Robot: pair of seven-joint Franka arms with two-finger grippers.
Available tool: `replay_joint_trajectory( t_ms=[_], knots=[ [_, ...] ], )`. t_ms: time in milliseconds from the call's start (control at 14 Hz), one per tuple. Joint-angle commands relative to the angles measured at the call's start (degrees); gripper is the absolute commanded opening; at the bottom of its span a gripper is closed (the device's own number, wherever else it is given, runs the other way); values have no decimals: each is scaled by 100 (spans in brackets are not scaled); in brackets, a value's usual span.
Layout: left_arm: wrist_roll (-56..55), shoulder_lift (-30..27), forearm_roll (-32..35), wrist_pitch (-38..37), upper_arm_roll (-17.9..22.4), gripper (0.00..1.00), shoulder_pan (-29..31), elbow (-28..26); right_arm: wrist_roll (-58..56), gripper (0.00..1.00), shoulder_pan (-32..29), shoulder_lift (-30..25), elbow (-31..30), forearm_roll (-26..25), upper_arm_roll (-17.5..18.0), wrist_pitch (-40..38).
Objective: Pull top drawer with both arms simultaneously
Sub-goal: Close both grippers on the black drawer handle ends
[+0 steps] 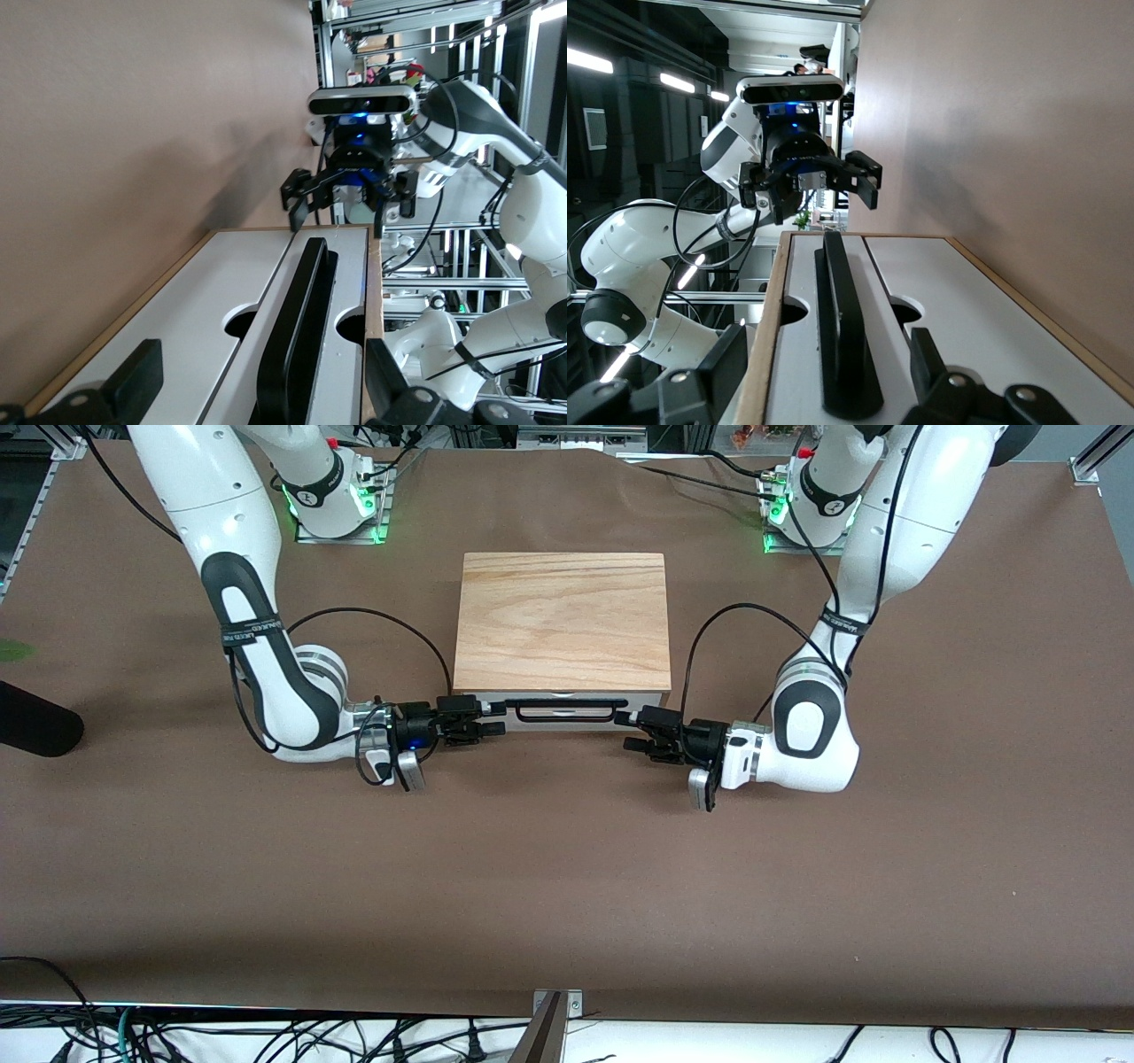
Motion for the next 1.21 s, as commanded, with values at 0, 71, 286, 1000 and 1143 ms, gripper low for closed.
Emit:
replay_joint_trajectory(
  t_ms=[0,71,286,1000,1143],
  knots=[
    [354,-118,-334,98,-1,99,-85,-284,-284,60,134,38,-155,403,18,-16],
    [372,-118,-343,98,-45,95,-85,-319,-292,52,169,56,-155,500,18,-7],
    [504,-118,-369,107,-81,54,-85,-345,-327,34,222,73,-155,580,18,-7],
    [504,-100,-370,115,-151,9,-85,-310,-380,9,214,74,-120,589,9,28],
    [504,-65,-369,115,-151,9,-67,-258,-380,9,214,65,-103,589,9,28]
  ],
)
